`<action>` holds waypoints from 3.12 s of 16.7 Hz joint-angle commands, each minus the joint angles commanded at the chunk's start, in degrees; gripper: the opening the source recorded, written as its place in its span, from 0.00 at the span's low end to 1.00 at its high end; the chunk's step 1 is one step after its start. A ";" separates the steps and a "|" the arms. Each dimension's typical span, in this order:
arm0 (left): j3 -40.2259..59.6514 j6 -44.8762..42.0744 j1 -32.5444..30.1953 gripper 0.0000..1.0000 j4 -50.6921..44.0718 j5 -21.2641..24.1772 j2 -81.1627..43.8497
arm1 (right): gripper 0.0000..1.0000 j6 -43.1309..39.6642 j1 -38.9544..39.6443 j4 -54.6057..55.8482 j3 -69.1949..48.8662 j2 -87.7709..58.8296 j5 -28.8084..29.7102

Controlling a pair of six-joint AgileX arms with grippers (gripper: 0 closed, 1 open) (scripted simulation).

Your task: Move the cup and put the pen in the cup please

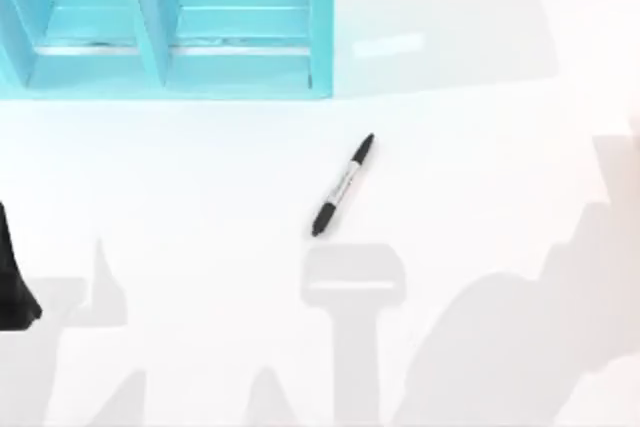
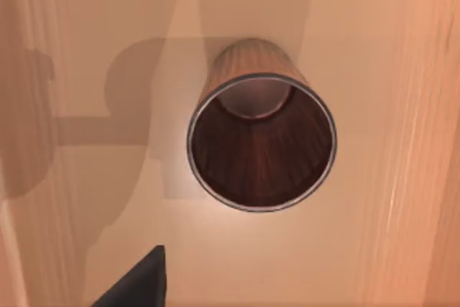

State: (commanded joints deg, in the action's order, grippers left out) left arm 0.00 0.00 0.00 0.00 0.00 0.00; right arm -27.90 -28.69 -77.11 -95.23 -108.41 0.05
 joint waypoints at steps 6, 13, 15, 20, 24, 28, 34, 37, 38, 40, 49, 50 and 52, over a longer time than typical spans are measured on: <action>0.00 0.00 0.00 1.00 0.00 0.00 0.00 | 1.00 0.11 -0.02 14.61 11.65 -2.24 0.01; 0.00 0.00 0.00 1.00 0.00 0.00 0.00 | 1.00 0.13 -0.02 20.73 17.29 -3.36 0.01; 0.00 0.00 0.00 1.00 0.00 0.00 0.00 | 0.92 0.13 -0.02 20.73 17.29 -3.36 0.01; 0.00 0.00 0.00 1.00 0.00 0.00 0.00 | 0.55 0.13 -0.02 20.73 17.29 -3.36 0.01; 0.00 0.00 0.00 1.00 0.00 0.00 0.00 | 0.25 0.13 -0.02 20.73 17.29 -3.36 0.01; 0.00 0.00 0.00 1.00 0.00 0.00 0.00 | 0.00 0.13 -0.02 20.73 17.29 -3.36 0.01; 0.00 0.00 0.00 1.00 0.00 0.00 0.00 | 0.00 0.13 -0.02 20.73 17.29 -3.36 0.01; 0.00 0.00 0.00 1.00 0.00 0.00 0.00 | 0.00 0.31 0.13 20.56 17.15 -3.27 0.00; 0.00 0.00 0.00 1.00 0.00 0.00 0.00 | 0.00 1.01 0.77 19.82 16.47 -3.09 0.00; 0.00 0.00 0.00 1.00 0.00 0.00 0.00 | 0.00 3.91 3.50 16.50 13.82 -2.10 -0.03; 0.00 0.00 0.00 1.00 0.00 0.00 0.00 | 0.00 23.36 23.37 -9.47 -1.53 7.62 -0.12; 0.00 0.00 0.00 1.00 0.00 0.00 0.00 | 0.00 24.11 24.11 -10.23 -2.10 8.19 -0.11; 0.00 0.00 0.00 1.00 0.00 0.00 0.00 | 0.00 24.27 24.27 -10.39 -2.21 8.32 -0.11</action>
State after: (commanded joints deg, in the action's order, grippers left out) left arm 0.00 0.00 0.00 0.00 0.00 0.00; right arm -3.63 -4.43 -87.50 -97.44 -100.09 -0.06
